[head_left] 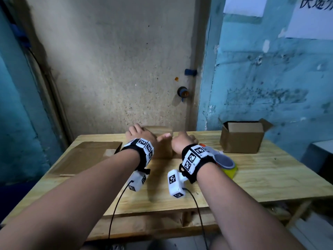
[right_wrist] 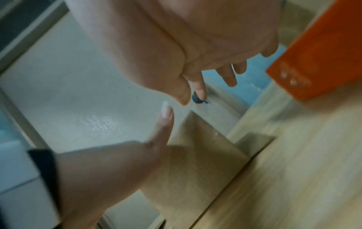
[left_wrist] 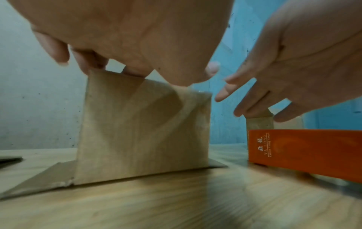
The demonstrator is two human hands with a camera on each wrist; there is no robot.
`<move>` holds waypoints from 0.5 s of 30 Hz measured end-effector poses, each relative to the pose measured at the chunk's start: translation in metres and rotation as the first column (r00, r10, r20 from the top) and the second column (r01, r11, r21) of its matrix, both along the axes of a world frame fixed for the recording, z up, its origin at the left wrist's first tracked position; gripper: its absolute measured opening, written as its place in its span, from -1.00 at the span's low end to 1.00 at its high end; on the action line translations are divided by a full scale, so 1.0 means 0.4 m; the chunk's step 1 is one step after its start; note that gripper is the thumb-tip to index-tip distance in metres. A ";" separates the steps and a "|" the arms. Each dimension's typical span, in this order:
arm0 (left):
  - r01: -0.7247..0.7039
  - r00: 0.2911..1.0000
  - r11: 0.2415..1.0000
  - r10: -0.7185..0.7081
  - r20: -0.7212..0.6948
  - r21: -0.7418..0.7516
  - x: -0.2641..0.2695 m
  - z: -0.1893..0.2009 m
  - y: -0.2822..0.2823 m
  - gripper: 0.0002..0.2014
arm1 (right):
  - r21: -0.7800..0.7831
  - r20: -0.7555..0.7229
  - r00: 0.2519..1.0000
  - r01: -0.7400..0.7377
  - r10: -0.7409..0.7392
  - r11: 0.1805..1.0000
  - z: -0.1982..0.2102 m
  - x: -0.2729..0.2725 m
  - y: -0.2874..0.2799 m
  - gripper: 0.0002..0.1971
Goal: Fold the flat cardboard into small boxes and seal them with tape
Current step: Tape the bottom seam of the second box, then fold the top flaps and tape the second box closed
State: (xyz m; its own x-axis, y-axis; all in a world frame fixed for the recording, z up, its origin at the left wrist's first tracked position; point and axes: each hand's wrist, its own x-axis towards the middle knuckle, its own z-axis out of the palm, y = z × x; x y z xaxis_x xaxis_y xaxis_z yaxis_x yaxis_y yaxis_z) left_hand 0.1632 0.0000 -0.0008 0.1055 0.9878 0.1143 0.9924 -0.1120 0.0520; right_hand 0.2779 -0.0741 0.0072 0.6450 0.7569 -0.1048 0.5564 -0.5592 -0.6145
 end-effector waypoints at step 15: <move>0.279 0.960 0.950 -0.276 -0.042 0.142 0.027 0.028 -0.032 -0.13 | -0.223 0.169 0.982 0.123 -0.086 0.967 -0.062 0.204 -0.114 -0.47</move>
